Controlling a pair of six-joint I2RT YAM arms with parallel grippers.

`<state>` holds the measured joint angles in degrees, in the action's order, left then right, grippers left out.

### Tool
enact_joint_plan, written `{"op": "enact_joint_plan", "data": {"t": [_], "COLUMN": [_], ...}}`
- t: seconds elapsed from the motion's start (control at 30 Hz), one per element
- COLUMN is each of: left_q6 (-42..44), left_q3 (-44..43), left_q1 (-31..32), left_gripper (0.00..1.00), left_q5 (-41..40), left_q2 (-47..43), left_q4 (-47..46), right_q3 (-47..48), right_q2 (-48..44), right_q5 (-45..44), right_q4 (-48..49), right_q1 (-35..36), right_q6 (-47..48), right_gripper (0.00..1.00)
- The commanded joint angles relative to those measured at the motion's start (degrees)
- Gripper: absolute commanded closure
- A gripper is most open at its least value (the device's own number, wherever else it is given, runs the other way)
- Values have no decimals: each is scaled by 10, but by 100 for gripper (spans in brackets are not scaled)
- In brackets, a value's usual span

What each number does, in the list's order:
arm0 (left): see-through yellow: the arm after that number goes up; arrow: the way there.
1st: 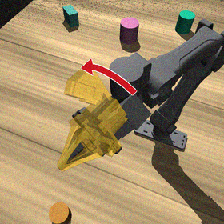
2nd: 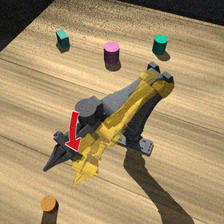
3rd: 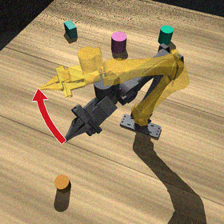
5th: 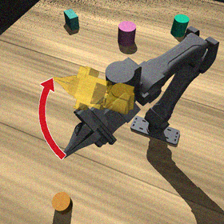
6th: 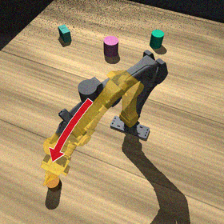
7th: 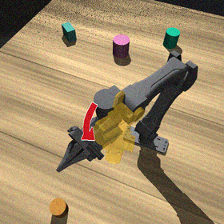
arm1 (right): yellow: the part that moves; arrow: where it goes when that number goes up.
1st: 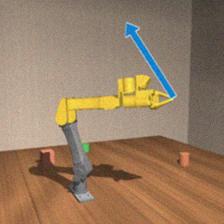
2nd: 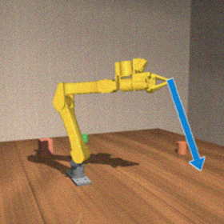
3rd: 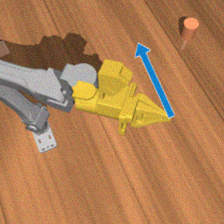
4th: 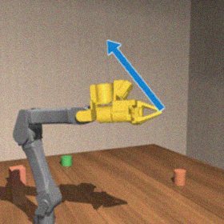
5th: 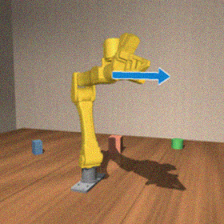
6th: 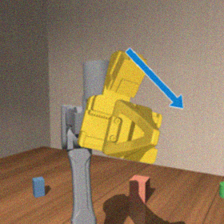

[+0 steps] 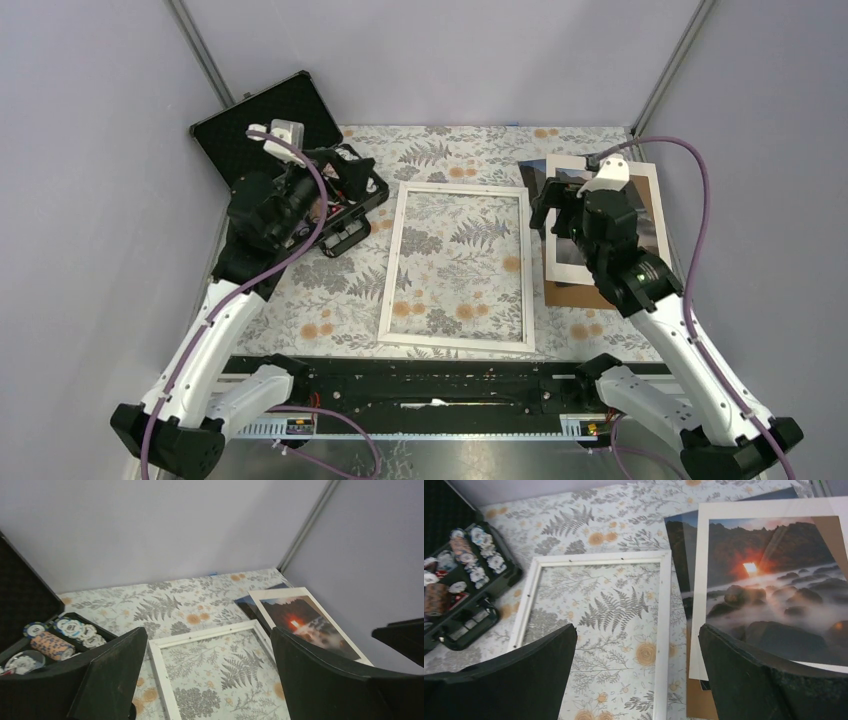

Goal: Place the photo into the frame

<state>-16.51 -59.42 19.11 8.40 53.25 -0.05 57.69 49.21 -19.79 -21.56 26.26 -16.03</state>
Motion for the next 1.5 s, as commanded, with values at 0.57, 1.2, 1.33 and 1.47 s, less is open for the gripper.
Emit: {"op": "enact_joint_plan", "data": {"t": [0.57,1.2,1.33,1.47], "left_q6": [10,-4,-6,-14], "left_q3": [2,4,3,3], "left_q1": [80,109,109,109], "left_gripper": [1,1,1,1], "left_q5": [-11,7,15,33], "left_q2": [20,75,84,89], "left_q4": [-13,-15,-16,-20], "right_q3": [-119,-270,-277,-269], "right_q2": [195,261,292,327], "right_q5": [113,97,107,105], "right_q4": [109,373,404,424], "right_q1": [-335,-653,-671,-672], "right_q6": [-261,-259,-253,-239], "right_gripper": [0,2,3,4]}}
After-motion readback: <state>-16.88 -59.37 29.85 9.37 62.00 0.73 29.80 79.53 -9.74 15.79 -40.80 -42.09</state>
